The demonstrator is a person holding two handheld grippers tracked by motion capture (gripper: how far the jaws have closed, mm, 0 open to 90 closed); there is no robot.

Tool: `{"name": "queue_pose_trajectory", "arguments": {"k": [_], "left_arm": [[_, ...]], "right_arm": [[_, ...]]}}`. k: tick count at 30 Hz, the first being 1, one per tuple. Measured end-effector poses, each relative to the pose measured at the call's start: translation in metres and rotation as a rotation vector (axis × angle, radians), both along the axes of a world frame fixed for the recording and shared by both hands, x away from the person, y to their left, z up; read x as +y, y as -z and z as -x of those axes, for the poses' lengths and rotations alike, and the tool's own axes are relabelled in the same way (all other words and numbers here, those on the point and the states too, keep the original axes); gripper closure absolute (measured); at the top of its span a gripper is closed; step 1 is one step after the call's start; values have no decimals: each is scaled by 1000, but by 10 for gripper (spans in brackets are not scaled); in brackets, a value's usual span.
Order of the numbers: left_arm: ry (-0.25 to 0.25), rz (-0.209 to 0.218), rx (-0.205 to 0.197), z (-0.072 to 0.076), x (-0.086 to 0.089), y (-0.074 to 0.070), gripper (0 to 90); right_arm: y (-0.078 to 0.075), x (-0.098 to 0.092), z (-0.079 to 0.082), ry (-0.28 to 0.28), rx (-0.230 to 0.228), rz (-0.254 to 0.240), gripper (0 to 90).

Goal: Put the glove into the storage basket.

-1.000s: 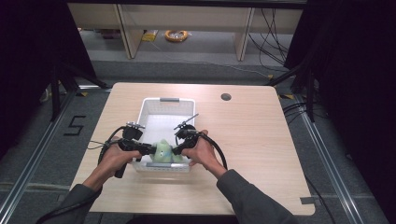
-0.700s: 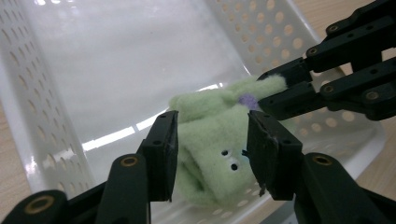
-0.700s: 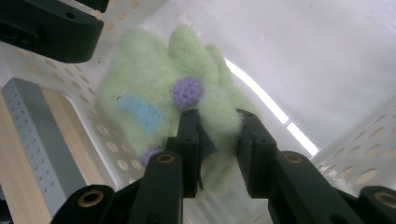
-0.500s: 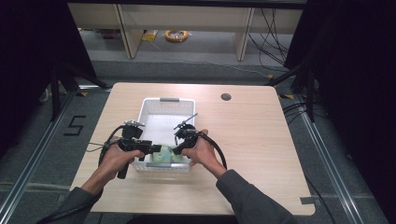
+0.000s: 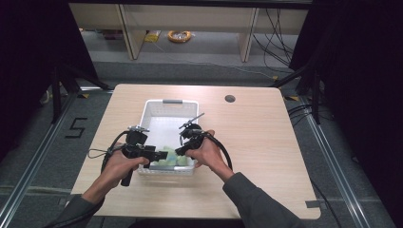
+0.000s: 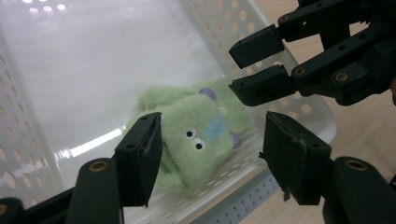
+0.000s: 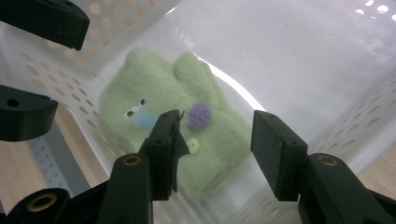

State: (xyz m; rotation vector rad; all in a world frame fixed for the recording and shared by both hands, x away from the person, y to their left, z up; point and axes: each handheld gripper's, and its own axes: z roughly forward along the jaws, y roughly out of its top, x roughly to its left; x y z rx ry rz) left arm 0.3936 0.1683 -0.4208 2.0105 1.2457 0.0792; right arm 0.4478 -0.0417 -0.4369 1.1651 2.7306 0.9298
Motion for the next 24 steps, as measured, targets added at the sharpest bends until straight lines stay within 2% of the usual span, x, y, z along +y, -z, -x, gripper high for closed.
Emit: {"name": "queue_pose_trajectory", "arguments": {"k": [1, 6, 7, 8, 9, 10, 12, 13, 14, 15, 16, 17, 18, 19, 20, 21, 22, 24], "left_arm": [[-2, 3, -2, 1, -1, 0, 359], [-14, 18, -13, 4, -3, -2, 337], [5, 9, -13, 4, -3, -2, 332], [3, 4, -14, 5, -4, -3, 329], [0, 14, -12, 6, -5, -2, 322], [8, 15, -12, 6, -5, -3, 316], [1, 16, -14, 8, -6, -4, 300], [3, 26, -19, 8, -6, -3, 295], [-7, 26, -24, 10, -8, -3, 291], [-5, 17, -22, 11, -8, -4, 285], [-1, 18, -22, 11, -8, -4, 265], [3, 29, -24, 11, -8, -3, 251], [0, 31, -28, 12, -9, -3, 250], [-16, 37, -33, 13, -11, -3, 240], [-9, 41, -31, 13, -11, -3, 231], [2, 38, -32, 14, -11, -3, 220], [6, 42, -30, 15, -11, -4, 212], [1, 55, -35, 17, -13, -5, 191]], "right_arm": [[-2, -1, 1, 9, 11, -8, 525], [-8, -7, 1, 6, -15, -32, 480], [-9, -8, 2, 19, 10, -40, 477], [-10, -10, 1, 7, -24, -42, 471], [-11, -11, 2, 4, -12, -49, 461], [-13, -12, 3, 33, 1, -38, 455], [-15, -15, 5, 15, -16, -56, 438], [-15, -18, 5, -2, -54, -60, 429], [-16, -19, 6, 4, -39, -69, 424], [-17, -21, 6, -15, -58, -81, 417], [-18, -22, 8, 4, -65, -84, 414], [-21, -23, 12, 23, -32, -78, 408], [-20, -25, 11, 2, -67, -82, 405], [-21, -27, 12, -8, -75, -102, 402], [-22, -27, 17, 32, -42, -102, 399], [-23, -30, 16, 26, -65, -84, 396], [-24, -32, 16, 9, -78, -105, 388], [-27, -36, 19, 30, -65, -107, 382]]}}
